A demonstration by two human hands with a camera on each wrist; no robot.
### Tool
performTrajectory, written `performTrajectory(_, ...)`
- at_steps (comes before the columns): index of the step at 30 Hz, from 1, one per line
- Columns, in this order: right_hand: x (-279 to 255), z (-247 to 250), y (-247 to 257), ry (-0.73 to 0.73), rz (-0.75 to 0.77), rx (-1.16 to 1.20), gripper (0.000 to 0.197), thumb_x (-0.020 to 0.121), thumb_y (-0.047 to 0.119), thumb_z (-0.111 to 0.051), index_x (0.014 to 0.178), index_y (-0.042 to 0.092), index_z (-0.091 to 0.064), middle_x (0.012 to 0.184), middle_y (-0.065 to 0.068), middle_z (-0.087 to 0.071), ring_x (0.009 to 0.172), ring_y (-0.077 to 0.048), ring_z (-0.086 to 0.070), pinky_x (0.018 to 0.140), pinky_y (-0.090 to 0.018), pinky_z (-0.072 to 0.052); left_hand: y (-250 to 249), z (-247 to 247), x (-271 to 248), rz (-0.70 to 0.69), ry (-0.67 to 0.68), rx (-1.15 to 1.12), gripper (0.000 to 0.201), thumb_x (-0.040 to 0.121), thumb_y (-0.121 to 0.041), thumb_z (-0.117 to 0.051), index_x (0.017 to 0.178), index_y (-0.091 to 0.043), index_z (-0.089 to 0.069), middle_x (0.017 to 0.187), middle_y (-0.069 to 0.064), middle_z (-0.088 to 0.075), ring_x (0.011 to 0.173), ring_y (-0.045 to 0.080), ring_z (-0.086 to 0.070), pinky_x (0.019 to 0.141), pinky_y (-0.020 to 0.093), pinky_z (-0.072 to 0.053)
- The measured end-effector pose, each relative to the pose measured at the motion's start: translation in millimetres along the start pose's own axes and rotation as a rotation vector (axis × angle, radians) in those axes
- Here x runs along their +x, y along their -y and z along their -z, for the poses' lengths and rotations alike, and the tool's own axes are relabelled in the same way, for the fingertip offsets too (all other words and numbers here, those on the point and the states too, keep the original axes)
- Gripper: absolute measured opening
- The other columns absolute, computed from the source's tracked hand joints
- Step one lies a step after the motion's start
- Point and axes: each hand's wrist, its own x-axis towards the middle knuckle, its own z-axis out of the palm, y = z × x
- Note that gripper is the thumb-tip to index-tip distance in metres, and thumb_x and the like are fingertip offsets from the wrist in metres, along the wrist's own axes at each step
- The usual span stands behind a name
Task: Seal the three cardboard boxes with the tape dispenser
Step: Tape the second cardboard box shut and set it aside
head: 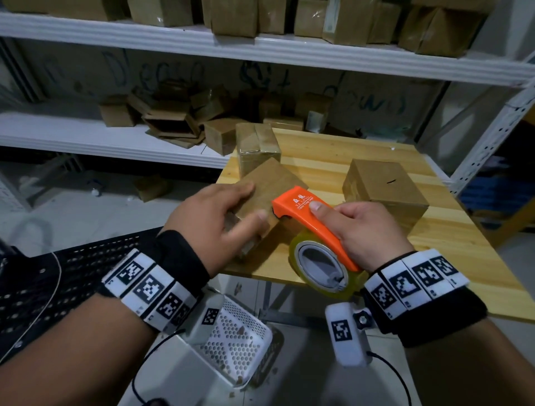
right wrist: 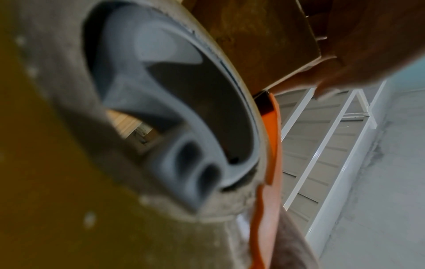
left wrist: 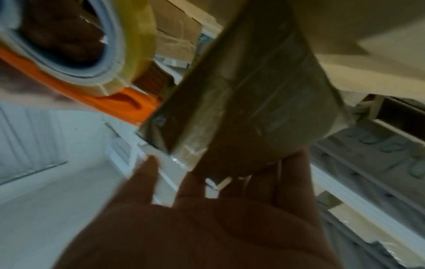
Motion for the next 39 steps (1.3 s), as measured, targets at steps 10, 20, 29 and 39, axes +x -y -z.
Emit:
performTrajectory(10, 0.6, -4.7, 3.6, 0.006, 0.0, 0.065, 0.051, 0.088, 0.065, -0.065, 0.084, 0.017, -0.079, 0.073, -0.003, -0.079, 0.067, -0.021, -0.077, 0.08, -0.046, -0.065, -0.9, -0.1, 1.9, 0.132, -0.003, 0.121, 0.1, 0.057, -0.087, -0.056, 0.141, -0.034, -0.056, 0.116, -0.004, -0.066, 0.101, 0.012, -0.061, 0.083, 0.027, -0.05)
performTrajectory(20, -5.3, 2.9, -1.0, 0.036, 0.01, 0.077, 0.047, 0.089, 0.063, -0.064, 0.084, 0.018, -0.078, 0.071, -0.002, -0.079, 0.062, -0.017, -0.076, 0.07, -0.037, -0.062, 4.1, 0.0, 2.8, 0.177, -0.049, 0.027, 0.088, 0.065, -0.08, -0.07, 0.14, -0.036, -0.058, 0.113, -0.008, -0.071, 0.099, 0.01, -0.063, 0.076, 0.023, -0.047)
performTrajectory(29, -9.7, 13.0, -7.4, 0.012, 0.041, 0.047, 0.051, 0.087, 0.065, -0.064, 0.081, 0.017, -0.078, 0.069, -0.002, -0.078, 0.06, -0.017, -0.074, 0.068, -0.036, -0.059, 10.8, 4.2, 8.4, 0.28, -0.11, -0.148, 0.072, 0.069, -0.068, -0.074, 0.132, -0.034, -0.066, 0.112, -0.013, -0.071, 0.082, -0.005, -0.055, 0.062, 0.01, -0.038)
performTrajectory(39, -11.2, 12.4, -9.7, 0.037, 0.05, 0.022, 0.048, 0.089, 0.063, -0.063, 0.081, 0.019, -0.078, 0.07, -0.001, -0.078, 0.059, -0.014, -0.074, 0.065, -0.031, -0.057, 31.7, -1.2, 13.9, 0.389, -0.178, -0.481, 0.075, 0.056, -0.074, -0.078, 0.116, -0.029, -0.075, 0.098, -0.009, -0.077, 0.091, 0.012, -0.073, 0.083, 0.041, -0.061)
